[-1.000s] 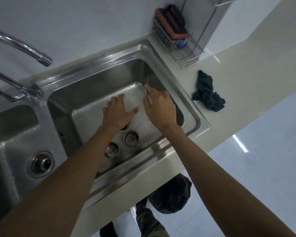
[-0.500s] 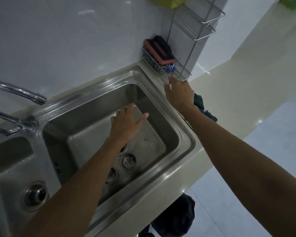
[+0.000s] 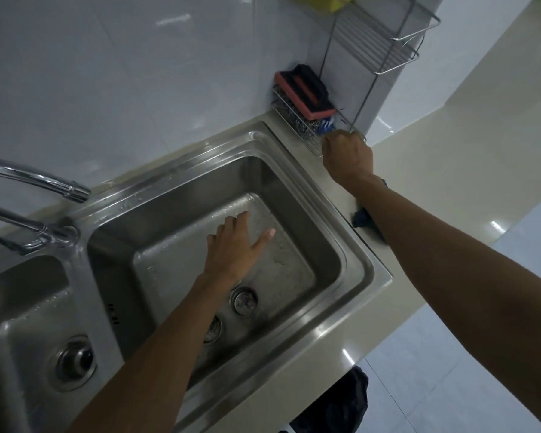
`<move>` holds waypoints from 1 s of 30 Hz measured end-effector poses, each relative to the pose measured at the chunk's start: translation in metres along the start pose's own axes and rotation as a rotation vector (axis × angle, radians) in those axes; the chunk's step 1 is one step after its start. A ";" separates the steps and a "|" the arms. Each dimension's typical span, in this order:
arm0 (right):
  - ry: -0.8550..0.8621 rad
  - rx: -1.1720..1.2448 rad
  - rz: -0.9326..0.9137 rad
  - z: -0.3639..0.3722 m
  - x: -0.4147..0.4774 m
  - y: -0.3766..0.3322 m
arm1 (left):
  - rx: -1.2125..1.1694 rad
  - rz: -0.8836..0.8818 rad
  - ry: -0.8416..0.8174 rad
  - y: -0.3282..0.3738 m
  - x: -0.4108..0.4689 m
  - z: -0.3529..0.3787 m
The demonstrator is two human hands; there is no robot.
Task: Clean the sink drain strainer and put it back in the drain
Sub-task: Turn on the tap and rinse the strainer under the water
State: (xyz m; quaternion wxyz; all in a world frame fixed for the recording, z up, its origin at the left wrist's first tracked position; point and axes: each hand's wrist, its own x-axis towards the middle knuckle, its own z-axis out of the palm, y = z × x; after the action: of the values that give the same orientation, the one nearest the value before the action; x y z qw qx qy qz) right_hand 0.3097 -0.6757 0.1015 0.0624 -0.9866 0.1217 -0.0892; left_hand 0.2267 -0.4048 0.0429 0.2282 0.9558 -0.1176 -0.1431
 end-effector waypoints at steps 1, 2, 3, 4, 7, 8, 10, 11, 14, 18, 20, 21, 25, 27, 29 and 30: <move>-0.020 -0.012 -0.014 0.000 0.003 -0.001 | 0.001 -0.001 -0.003 0.000 0.000 0.000; -0.034 -0.018 -0.022 0.001 0.007 -0.003 | 0.000 -0.001 -0.002 0.000 0.001 -0.001; -0.042 -0.022 -0.020 0.002 0.009 -0.004 | 0.000 0.001 0.002 -0.001 0.002 -0.002; -0.051 -0.031 -0.012 0.004 0.011 -0.005 | 0.000 0.005 0.009 -0.001 0.004 -0.003; -0.099 -0.086 0.018 0.012 0.012 -0.003 | 0.016 0.016 0.028 -0.003 0.010 -0.006; -0.113 -0.089 0.031 0.015 0.011 -0.001 | 0.022 0.019 0.028 -0.003 0.012 -0.007; -0.125 -0.074 0.059 0.018 0.008 0.003 | 0.028 0.023 0.021 -0.003 0.013 -0.007; -0.130 -0.068 0.069 0.019 0.007 0.005 | 0.033 0.024 0.017 -0.003 0.014 -0.007; -0.145 -0.050 0.079 0.022 0.004 0.008 | 0.049 0.029 0.012 -0.003 0.016 -0.006; -0.097 -0.042 0.091 0.022 -0.005 0.004 | 0.058 0.041 0.018 -0.001 0.017 -0.005; -0.033 -0.050 0.090 0.016 -0.013 -0.003 | 0.056 0.050 0.047 0.000 0.018 -0.007; 0.005 -0.055 0.074 0.012 -0.019 -0.009 | 0.064 0.048 0.068 0.000 0.018 -0.009; 0.054 0.005 -0.101 0.000 -0.059 -0.051 | 0.158 0.004 0.151 -0.010 0.011 -0.026; -0.040 0.078 -0.159 -0.005 -0.080 -0.077 | 0.202 -0.019 0.185 -0.025 -0.002 -0.036; -0.131 0.094 -0.215 -0.006 -0.101 -0.100 | 0.237 -0.032 0.209 -0.046 -0.022 -0.048; -0.162 0.091 -0.244 -0.006 -0.112 -0.112 | 0.238 -0.038 0.222 -0.058 -0.033 -0.054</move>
State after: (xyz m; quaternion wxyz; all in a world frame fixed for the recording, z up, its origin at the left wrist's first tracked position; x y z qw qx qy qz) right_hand 0.2278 -0.5403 0.1051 0.1055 -0.9941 -0.0087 -0.0217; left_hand 0.2225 -0.3229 0.0686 0.1223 0.9881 -0.0897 -0.0262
